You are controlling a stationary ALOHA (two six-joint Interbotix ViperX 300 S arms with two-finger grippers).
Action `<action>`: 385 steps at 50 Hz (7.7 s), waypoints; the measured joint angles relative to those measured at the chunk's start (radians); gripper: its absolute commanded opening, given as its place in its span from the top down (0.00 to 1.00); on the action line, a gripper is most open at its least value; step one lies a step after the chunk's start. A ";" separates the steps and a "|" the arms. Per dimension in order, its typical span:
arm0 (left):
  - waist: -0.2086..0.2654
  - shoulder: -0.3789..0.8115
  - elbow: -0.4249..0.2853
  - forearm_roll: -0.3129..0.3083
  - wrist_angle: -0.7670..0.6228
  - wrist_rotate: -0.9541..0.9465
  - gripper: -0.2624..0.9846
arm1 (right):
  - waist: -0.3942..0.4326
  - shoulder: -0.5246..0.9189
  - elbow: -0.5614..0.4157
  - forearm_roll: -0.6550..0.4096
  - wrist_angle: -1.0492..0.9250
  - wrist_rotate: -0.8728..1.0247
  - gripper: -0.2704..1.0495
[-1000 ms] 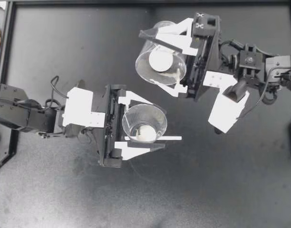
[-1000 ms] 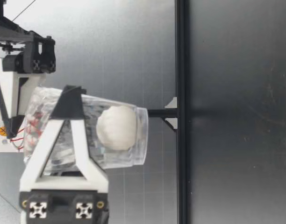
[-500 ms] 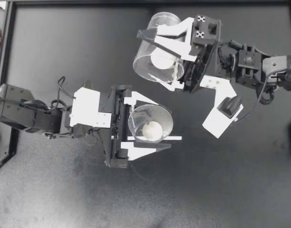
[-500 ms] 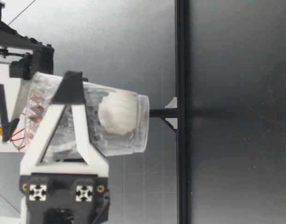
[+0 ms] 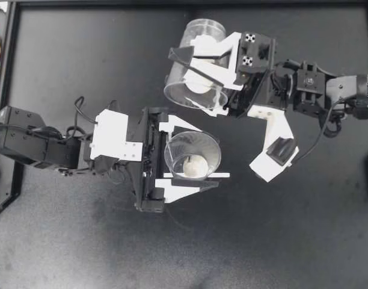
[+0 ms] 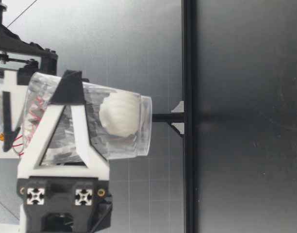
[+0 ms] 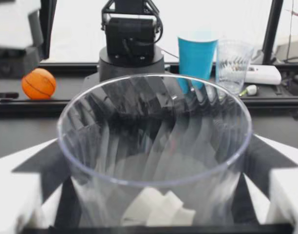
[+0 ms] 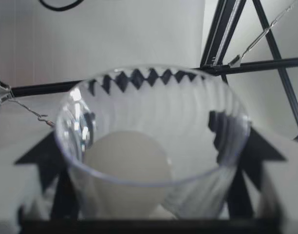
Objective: Transfer one of the two balls in the right glass into the left glass, then transfer it back to the right glass.
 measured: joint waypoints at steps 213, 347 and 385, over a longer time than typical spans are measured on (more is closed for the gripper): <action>0.160 -0.282 -0.098 -0.014 0.232 1.526 0.16 | 0.176 0.184 0.051 -0.146 -0.173 1.996 0.26; -0.044 -0.710 0.495 -0.255 0.176 0.225 0.16 | 0.149 -0.367 0.497 -0.006 0.008 1.548 0.26; -0.044 -0.710 0.497 -0.255 0.178 0.225 0.16 | 0.149 -0.365 0.497 -0.005 0.006 1.548 0.26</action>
